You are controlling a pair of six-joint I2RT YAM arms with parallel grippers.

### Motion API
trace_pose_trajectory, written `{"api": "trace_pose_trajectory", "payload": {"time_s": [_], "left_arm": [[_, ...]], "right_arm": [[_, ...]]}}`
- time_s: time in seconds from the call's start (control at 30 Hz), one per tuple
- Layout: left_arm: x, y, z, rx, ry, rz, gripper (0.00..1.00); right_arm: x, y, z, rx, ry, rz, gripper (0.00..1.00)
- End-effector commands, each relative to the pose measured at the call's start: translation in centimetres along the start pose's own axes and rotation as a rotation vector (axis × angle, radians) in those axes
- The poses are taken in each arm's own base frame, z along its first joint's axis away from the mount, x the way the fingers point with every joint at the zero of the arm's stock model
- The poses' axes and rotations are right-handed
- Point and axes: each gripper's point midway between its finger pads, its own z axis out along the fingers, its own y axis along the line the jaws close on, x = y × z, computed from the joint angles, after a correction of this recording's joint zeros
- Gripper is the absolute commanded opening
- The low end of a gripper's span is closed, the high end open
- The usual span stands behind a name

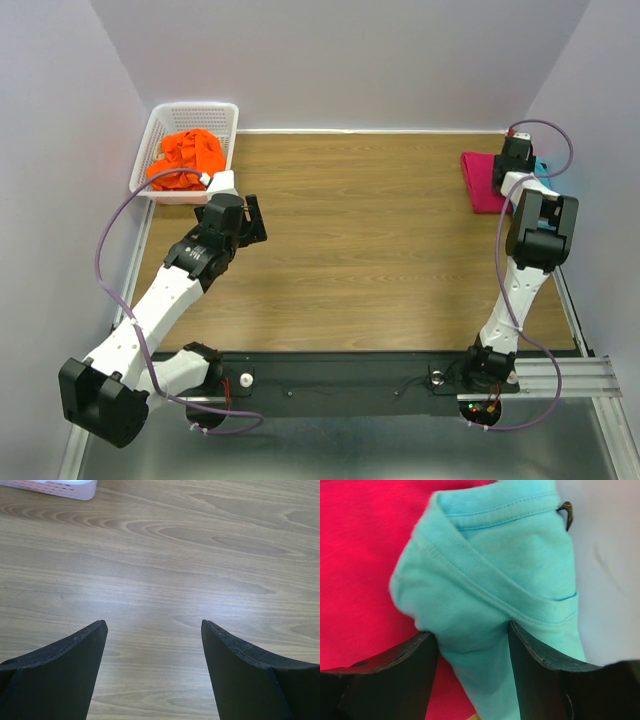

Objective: Fold and stack the t-shirts
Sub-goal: Neatly place the folded tshirt to the corner

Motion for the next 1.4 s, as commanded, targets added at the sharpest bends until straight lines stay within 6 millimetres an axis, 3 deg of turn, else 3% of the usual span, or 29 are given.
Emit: {"api": "trace_pose_trajectory", "payload": {"time_s": [0.0,0.3,0.4,0.63,1.07,1.37], "left_arm": [[-2.4,-0.6,-0.4,0.013,-0.055,-0.035,0.88],[-2.5,-0.8,-0.2,0.011,-0.053,-0.036,0.88],[-2.6,-0.9,-0.1,0.013,-0.054,-0.035,0.88],[-2.5,-0.9,-0.1,0.015,-0.054,-0.035,0.88],[-2.2,-0.9,-0.1,0.018,-0.05,-0.045,0.88],[-2.4,-1.2,0.0,0.026,-0.052,-0.059,0.88]], "right_arm": [[-1.1,-2.0,0.7,0.119,-0.014,0.006,0.61],[-0.6,-3.3,1.1,0.214,0.013,-0.011,0.53],[-1.9,-4.0,0.2,0.218,-0.012,0.002,0.18],[-5.2,-5.5,-2.3,0.205,-0.085,0.002,0.01],[-10.3,-8.8,-6.6,0.23,-0.191,-0.015,0.01],[-13.7,-6.8,-8.3,0.08,-0.263,-0.007,0.01]]}}
